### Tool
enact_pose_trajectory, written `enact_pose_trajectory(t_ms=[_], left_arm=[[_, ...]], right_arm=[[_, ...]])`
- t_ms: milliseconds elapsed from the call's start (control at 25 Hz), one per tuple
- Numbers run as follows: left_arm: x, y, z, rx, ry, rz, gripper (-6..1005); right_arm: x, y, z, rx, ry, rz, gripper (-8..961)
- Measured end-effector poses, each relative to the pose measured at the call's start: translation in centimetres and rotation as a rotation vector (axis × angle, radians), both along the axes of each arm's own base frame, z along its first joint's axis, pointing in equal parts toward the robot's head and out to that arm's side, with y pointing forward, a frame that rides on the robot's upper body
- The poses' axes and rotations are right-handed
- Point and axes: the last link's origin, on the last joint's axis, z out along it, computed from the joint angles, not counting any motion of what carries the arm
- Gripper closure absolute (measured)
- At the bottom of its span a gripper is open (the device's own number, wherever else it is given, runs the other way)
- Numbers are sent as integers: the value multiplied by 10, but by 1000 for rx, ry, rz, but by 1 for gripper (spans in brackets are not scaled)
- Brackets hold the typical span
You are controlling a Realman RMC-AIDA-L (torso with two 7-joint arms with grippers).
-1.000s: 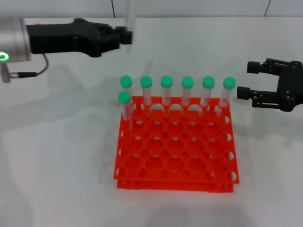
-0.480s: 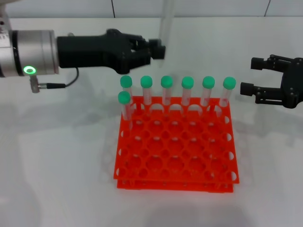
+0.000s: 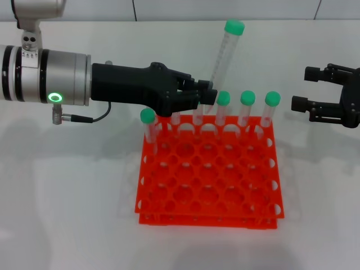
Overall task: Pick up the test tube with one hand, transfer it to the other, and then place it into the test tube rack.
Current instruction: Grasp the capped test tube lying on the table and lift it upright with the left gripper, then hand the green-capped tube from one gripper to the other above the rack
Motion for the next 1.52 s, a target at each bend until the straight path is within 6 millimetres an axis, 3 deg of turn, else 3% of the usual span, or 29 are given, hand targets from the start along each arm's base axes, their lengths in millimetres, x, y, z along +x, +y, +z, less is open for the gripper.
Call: enact_pose_trajectory(t_ms=[960,1520], left_arm=[[-15,-6,-6,-67,99,52,821],[-11,-4,-7,-68,104,38,820]], right_arm=[[-2,2,5,32,40,-6,160],[-23,11,-4,-10,119,33,160]])
